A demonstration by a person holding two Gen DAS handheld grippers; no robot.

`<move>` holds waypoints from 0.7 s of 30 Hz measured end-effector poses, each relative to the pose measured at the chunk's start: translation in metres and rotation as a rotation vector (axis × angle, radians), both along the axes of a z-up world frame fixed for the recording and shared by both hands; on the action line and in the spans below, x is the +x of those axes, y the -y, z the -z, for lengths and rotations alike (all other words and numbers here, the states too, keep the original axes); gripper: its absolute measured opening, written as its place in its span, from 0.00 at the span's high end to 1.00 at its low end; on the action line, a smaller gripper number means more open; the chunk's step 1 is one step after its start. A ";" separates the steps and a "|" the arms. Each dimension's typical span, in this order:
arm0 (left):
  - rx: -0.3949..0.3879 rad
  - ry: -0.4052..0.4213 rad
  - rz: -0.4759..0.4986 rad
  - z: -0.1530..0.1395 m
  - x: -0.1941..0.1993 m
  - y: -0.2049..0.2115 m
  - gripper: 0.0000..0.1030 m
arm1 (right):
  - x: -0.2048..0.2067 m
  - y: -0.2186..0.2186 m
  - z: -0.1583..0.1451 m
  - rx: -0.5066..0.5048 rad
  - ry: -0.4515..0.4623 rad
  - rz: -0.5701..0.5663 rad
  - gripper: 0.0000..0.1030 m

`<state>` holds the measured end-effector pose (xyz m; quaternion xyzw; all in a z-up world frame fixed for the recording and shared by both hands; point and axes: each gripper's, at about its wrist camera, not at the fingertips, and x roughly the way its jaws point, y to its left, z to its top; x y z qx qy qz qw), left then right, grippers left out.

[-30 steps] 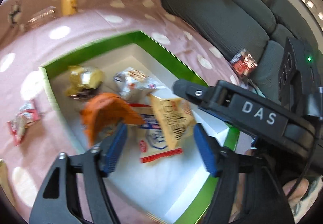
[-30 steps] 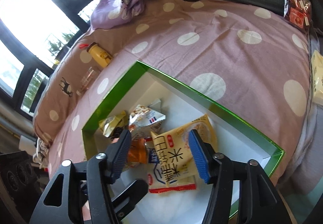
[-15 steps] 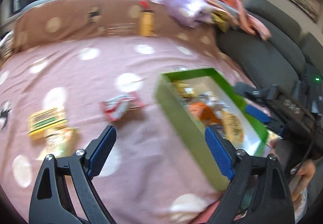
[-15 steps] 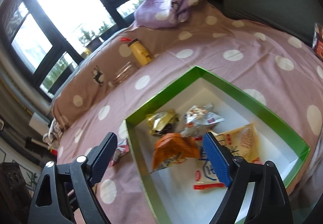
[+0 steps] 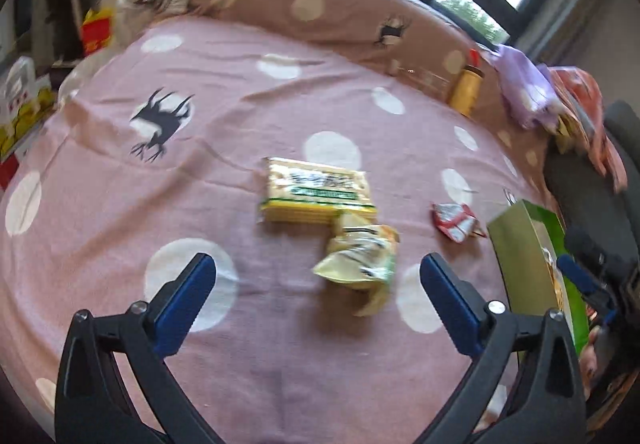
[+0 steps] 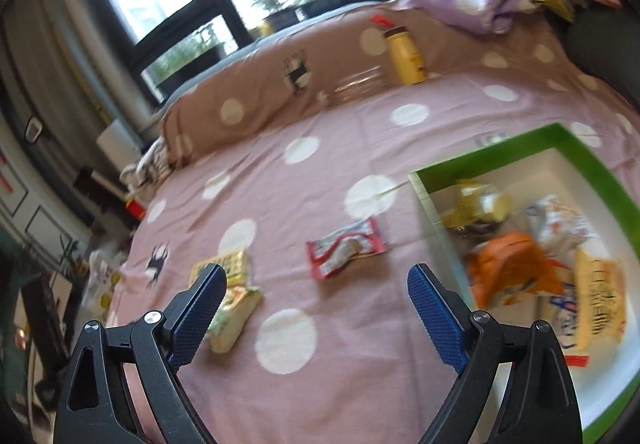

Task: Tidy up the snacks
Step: 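Move the right gripper back to the snack pile, then lower the right gripper onto the pale green-and-white snack bag and close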

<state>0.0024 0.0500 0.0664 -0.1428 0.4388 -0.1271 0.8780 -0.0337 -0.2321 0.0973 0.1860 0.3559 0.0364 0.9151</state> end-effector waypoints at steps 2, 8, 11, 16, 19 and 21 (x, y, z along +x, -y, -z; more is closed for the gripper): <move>-0.034 -0.029 0.010 0.007 0.005 -0.003 0.01 | 0.010 -0.014 0.006 0.005 -0.026 -0.049 0.11; -0.057 -0.084 0.049 0.022 0.016 0.008 0.01 | 0.057 -0.056 0.029 0.176 -0.175 -0.195 0.11; -0.050 -0.101 0.078 0.029 0.020 0.014 0.05 | 0.082 -0.075 0.042 0.199 -0.260 -0.219 0.11; -0.055 -0.123 0.124 0.037 0.024 0.023 0.13 | 0.095 -0.094 0.067 0.168 -0.327 -0.263 0.20; -0.053 -0.132 0.126 0.042 0.026 0.026 0.25 | 0.097 -0.095 0.083 0.207 -0.373 -0.279 0.31; -0.053 -0.131 0.135 0.044 0.026 0.028 0.30 | 0.097 -0.094 0.088 0.227 -0.381 -0.273 0.35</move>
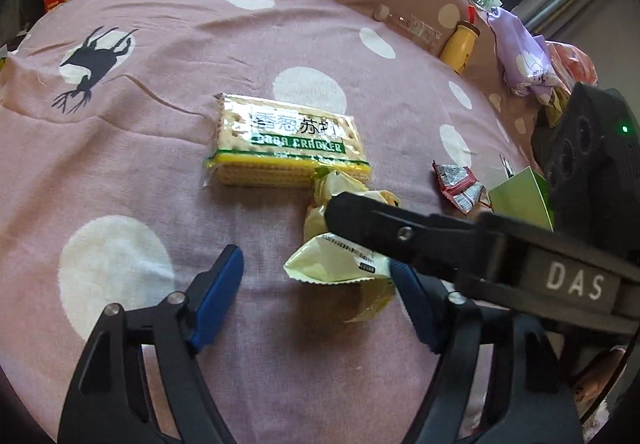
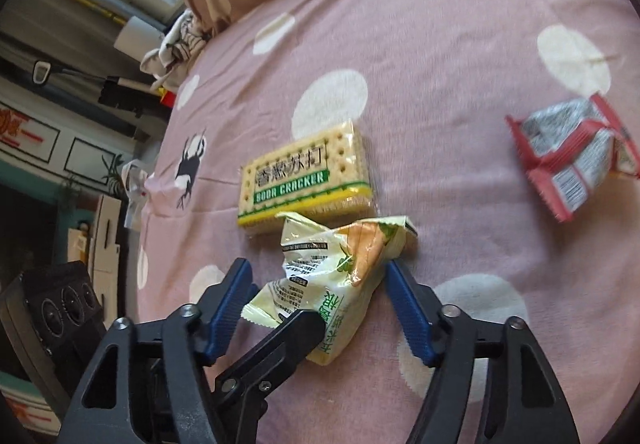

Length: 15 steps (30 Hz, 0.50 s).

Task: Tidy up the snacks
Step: 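Lower the right gripper onto the pale green-and-white snack bag and close, then carry the green-and-white bag with the right gripper over the green box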

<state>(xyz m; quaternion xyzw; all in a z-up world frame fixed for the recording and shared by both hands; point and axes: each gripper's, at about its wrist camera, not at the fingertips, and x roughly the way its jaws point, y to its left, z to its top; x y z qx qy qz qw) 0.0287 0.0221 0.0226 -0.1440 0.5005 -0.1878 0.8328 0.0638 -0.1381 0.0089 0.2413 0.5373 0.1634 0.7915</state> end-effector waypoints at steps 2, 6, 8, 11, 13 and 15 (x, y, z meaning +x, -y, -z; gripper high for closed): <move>-0.019 0.005 0.023 -0.001 -0.002 0.003 0.48 | -0.001 -0.001 0.002 0.000 0.012 -0.003 0.40; -0.028 0.017 0.045 -0.001 -0.005 0.009 0.55 | -0.005 -0.001 0.003 0.012 0.030 0.000 0.52; -0.022 0.033 0.055 -0.004 -0.008 0.011 0.57 | -0.006 0.002 0.003 0.038 0.034 -0.003 0.55; -0.025 0.058 0.069 -0.009 -0.014 0.013 0.58 | -0.011 0.002 -0.002 0.041 0.058 0.001 0.56; -0.026 0.081 0.075 -0.013 -0.017 0.014 0.58 | -0.016 0.003 -0.007 0.039 0.084 0.006 0.56; -0.029 0.114 0.080 -0.020 -0.023 0.015 0.58 | -0.021 0.004 -0.014 0.035 0.115 0.009 0.56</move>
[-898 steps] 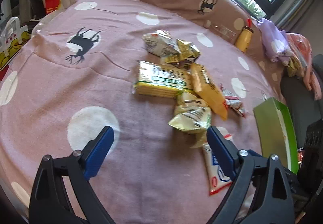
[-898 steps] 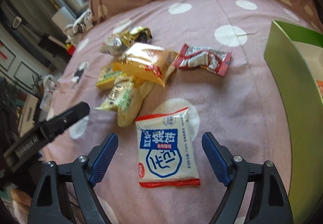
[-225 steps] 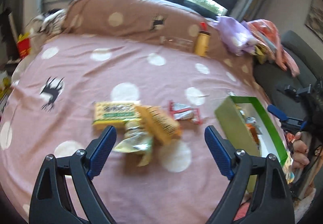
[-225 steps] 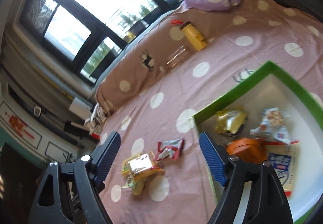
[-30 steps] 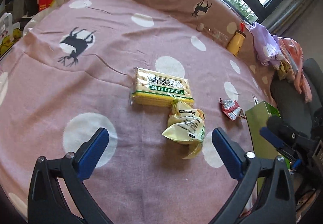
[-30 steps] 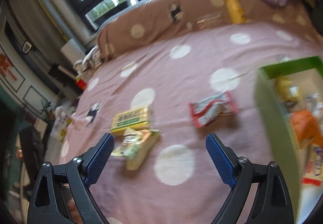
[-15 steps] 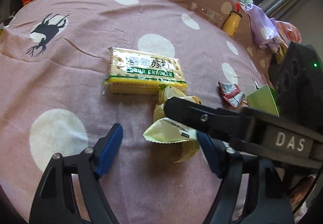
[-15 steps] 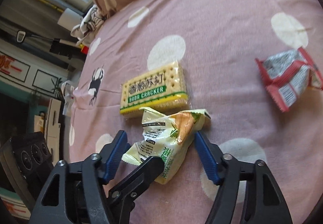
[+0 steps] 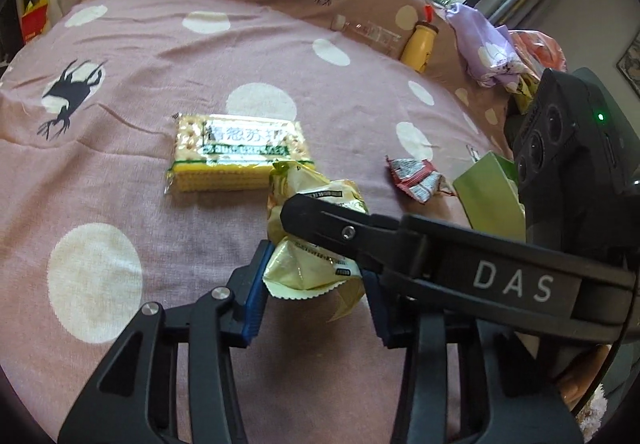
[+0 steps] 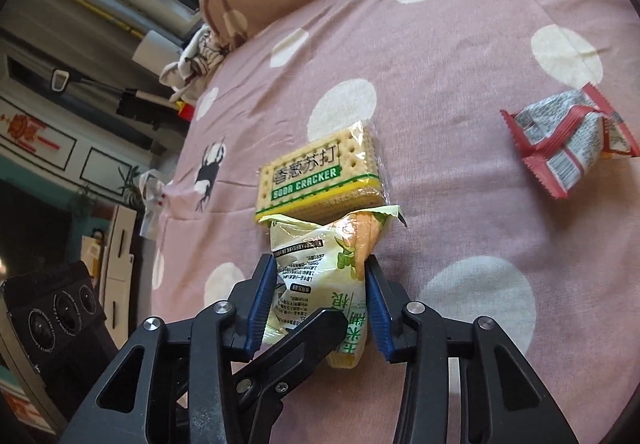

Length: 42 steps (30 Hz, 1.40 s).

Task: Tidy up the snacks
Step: 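Carry the green-and-white bag with the right gripper over the green box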

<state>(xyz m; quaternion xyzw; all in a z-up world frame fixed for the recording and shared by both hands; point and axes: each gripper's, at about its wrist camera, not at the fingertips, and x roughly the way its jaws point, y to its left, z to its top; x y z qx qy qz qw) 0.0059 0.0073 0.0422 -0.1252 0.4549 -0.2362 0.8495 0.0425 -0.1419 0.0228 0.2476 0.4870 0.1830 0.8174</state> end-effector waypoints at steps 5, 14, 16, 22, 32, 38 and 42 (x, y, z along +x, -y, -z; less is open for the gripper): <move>-0.008 0.082 0.007 -0.016 -0.012 0.004 0.58 | -0.013 0.004 -0.020 0.001 0.080 0.017 0.57; -0.063 0.224 0.044 -0.054 -0.032 0.019 0.59 | -0.042 0.020 -0.070 -0.052 0.223 0.056 0.58; -0.082 0.252 0.060 -0.063 -0.036 0.028 0.59 | -0.048 0.028 -0.081 -0.066 0.252 0.077 0.58; -0.109 0.317 0.155 -0.086 -0.041 0.063 0.60 | -0.068 0.066 -0.107 -0.098 0.321 0.155 0.58; -0.131 0.333 0.361 -0.100 -0.033 0.154 0.61 | -0.092 0.154 -0.118 -0.094 0.348 0.364 0.58; -0.122 0.276 0.462 -0.091 -0.023 0.207 0.63 | -0.098 0.201 -0.103 -0.057 0.296 0.488 0.58; -0.110 0.240 0.513 -0.084 -0.019 0.233 0.63 | -0.102 0.226 -0.092 -0.032 0.261 0.551 0.58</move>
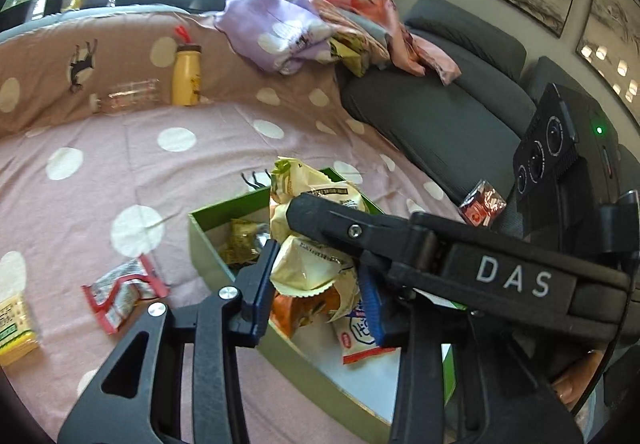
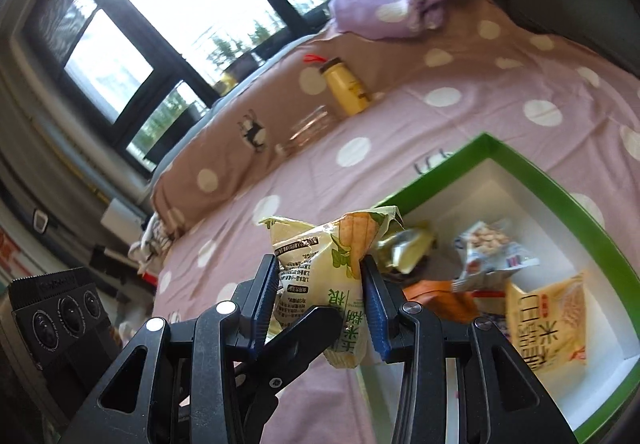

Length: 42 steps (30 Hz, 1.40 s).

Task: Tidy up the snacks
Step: 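Carry the green-and-white bag with the right gripper over the green box, then open the right gripper to drop the green-and-white bag into the box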

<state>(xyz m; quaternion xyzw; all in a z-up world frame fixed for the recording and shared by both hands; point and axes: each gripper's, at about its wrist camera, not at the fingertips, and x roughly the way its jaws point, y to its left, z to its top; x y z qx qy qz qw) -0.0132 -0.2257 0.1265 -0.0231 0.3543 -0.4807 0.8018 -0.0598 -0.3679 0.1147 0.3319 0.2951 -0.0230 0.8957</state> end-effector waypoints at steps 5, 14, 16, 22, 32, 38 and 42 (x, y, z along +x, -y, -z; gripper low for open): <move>0.034 -0.051 0.057 0.011 0.004 0.028 0.65 | -0.004 0.028 0.016 0.054 -0.046 0.066 0.58; 0.103 -0.106 0.121 0.027 0.011 0.066 0.66 | -0.008 0.060 0.039 0.124 -0.108 0.146 0.58; 0.123 -0.116 0.127 0.031 0.011 0.072 0.66 | -0.008 0.065 0.044 0.131 -0.128 0.161 0.58; 0.168 -0.125 0.131 0.040 0.009 0.086 0.66 | -0.008 0.074 0.052 0.141 -0.170 0.201 0.58; 0.182 -0.133 0.125 0.042 0.006 0.089 0.63 | -0.011 0.077 0.053 0.120 -0.200 0.237 0.58; 0.149 -0.097 0.092 0.026 0.004 0.065 0.56 | -0.023 0.077 0.038 0.063 -0.160 0.307 0.41; 0.111 -0.077 0.029 0.014 0.007 0.034 0.38 | -0.026 0.069 0.024 0.027 -0.113 0.298 0.32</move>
